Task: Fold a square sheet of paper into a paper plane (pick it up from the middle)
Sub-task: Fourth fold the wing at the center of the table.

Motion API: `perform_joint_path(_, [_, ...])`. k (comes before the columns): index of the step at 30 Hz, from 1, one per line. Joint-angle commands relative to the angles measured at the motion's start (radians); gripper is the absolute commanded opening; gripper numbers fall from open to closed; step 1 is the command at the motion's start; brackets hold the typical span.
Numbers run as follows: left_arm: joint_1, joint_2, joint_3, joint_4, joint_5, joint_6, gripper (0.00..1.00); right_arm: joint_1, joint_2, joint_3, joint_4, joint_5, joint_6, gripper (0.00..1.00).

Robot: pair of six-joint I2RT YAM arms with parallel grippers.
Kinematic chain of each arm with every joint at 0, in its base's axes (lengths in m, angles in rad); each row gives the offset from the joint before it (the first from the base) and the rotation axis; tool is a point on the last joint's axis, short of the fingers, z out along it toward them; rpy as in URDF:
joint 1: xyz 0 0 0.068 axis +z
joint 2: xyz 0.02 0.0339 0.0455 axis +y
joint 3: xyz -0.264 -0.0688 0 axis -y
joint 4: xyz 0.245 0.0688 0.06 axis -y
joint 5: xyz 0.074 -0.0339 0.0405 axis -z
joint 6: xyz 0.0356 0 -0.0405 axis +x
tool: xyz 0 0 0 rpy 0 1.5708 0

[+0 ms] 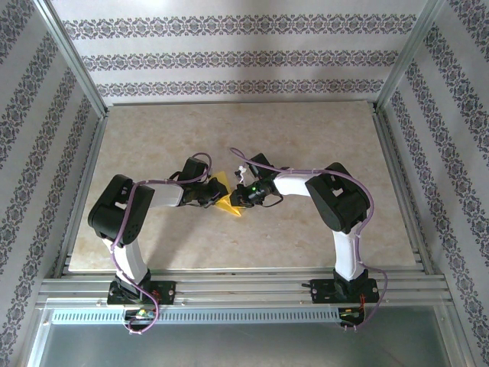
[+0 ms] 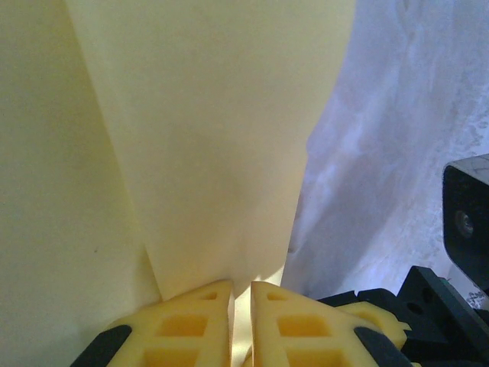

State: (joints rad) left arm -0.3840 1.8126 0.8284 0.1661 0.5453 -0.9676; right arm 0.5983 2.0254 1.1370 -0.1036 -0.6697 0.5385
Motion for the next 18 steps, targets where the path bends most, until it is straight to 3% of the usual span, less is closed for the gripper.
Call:
perform_joint_path(1, [0.018,0.032,-0.011,-0.04,-0.05,0.029,0.15,-0.009,0.045,-0.019,-0.069,0.121,-0.031,0.14])
perform_joint_path(11, [0.017,0.07,0.001,-0.125,-0.071,0.026,0.14,-0.02,-0.151,-0.039,0.018,0.024,-0.041,0.18])
perform_joint_path(18, [0.018,0.07,-0.004,-0.114,-0.066,0.024,0.14,0.002,-0.125,-0.04,-0.019,0.029,-0.037,0.16])
